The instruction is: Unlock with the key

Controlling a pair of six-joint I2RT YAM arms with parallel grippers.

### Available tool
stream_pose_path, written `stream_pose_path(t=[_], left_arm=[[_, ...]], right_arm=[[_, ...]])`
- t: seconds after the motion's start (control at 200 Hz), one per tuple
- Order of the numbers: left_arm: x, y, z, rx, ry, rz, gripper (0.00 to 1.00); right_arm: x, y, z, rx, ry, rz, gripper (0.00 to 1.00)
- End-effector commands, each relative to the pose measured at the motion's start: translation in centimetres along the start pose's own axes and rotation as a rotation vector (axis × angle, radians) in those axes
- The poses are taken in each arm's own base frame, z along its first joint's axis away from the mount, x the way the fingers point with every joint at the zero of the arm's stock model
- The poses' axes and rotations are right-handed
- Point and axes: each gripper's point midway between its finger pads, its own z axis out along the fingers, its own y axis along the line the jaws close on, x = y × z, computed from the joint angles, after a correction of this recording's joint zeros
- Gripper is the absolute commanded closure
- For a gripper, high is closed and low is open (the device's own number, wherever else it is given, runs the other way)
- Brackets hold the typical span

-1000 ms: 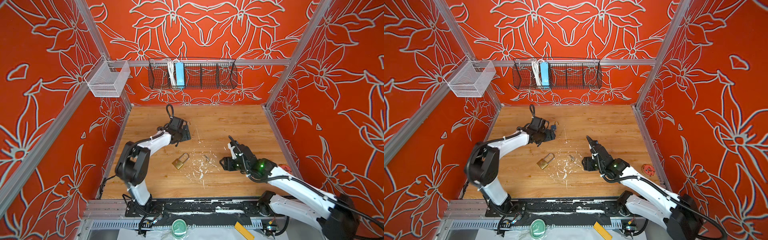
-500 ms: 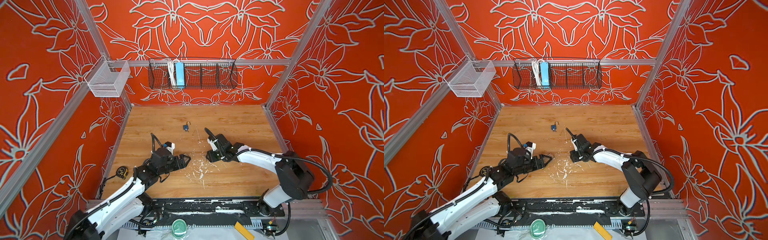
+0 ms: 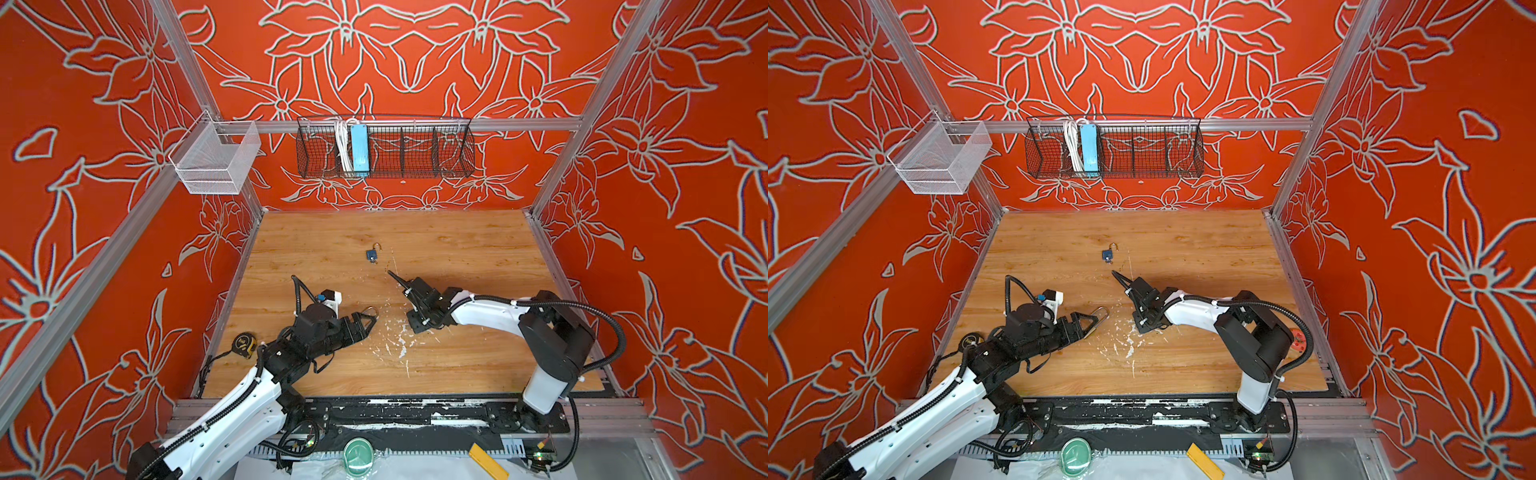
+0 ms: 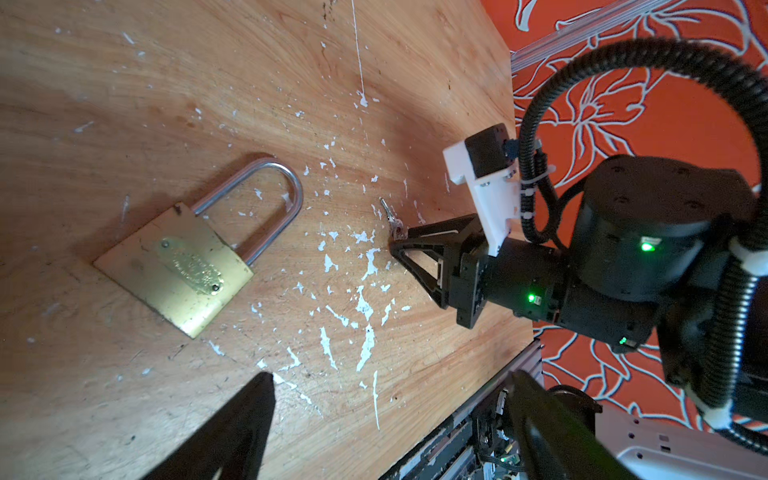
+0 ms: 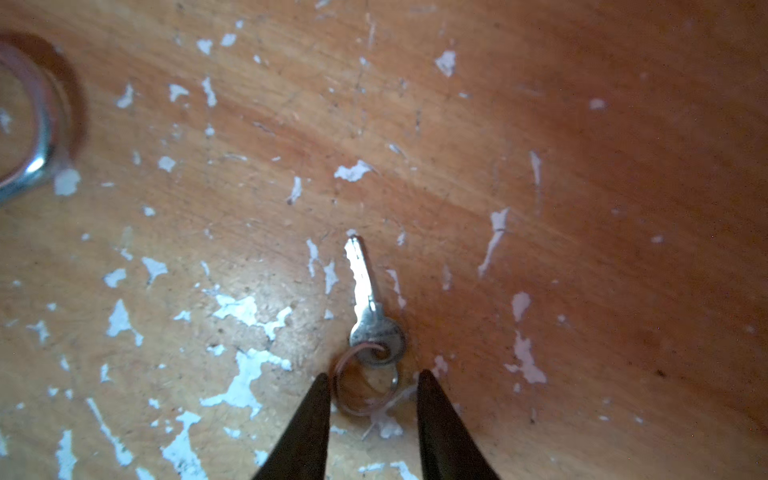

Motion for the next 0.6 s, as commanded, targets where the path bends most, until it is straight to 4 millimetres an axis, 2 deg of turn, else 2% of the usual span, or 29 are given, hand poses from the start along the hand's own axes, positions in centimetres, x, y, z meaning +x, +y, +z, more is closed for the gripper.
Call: stream_pose_path(t=[0.0, 0.085, 0.205, 0.305, 0.5, 0.591], left_arm=[[-0.3, -0.1, -0.1, 0.009, -0.018, -0.017, 0.12], [-0.3, -0.1, -0.2, 0.008, -0.027, -0.02, 0.12], [-0.4, 0.1, -0.2, 0.0, -0.032, -0.022, 0.12], [-0.3, 0.2, 0.0, 0.004, -0.031, -0.032, 0.12], [-0.4, 0.2, 1.2, 0.025, -0.028, -0.064, 0.12], [-0.7, 0.2, 1.9, 0.034, -0.04, -0.112, 0.14]], right_arm=[[0.2, -1.0, 0.3, 0.072, 0.016, -0.003, 0.64], [0.2, -0.9, 0.5, 0.069, 0.016, -0.008, 0.66], [0.3, -0.8, 0.7, 0.06, 0.021, -0.011, 0.77], [0.3, -0.7, 0.6, 0.049, 0.01, -0.013, 0.81], [0.5, -0.9, -0.1, 0.043, -0.012, -0.025, 1.0], [0.5, -1.0, -0.6, 0.036, -0.029, -0.041, 1.0]])
